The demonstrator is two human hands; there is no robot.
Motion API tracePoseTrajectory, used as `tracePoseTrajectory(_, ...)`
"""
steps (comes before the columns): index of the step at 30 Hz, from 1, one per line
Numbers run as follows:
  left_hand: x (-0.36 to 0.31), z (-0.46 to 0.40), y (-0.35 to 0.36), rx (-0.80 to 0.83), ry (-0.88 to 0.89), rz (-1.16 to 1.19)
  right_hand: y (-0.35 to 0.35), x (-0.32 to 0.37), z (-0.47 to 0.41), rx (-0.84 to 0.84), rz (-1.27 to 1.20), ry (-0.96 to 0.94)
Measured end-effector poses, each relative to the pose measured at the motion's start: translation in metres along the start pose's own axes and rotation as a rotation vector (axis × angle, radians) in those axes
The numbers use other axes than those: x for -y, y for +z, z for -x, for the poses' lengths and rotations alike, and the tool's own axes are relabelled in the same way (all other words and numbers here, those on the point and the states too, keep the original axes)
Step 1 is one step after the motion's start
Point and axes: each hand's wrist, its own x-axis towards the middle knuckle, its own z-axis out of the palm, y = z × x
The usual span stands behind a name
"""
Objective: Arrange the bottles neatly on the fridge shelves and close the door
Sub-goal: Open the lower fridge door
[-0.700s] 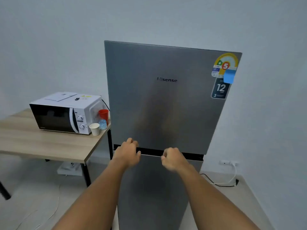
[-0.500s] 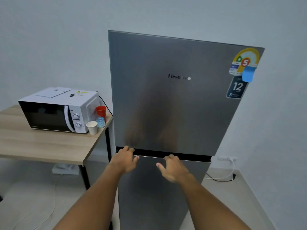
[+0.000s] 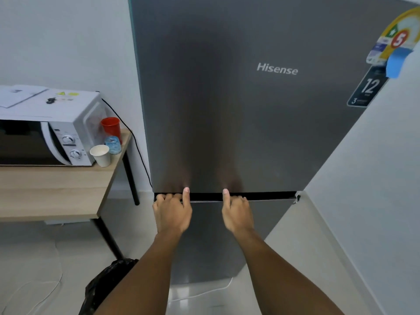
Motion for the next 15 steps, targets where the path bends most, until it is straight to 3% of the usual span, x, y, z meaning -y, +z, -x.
tracePoseTrajectory(15, 0.006, 0.001, -0.034, 0.033, 0.160, -0.147, -0.001, -0.002, 0.005, -0.079, -0.141, 0.111)
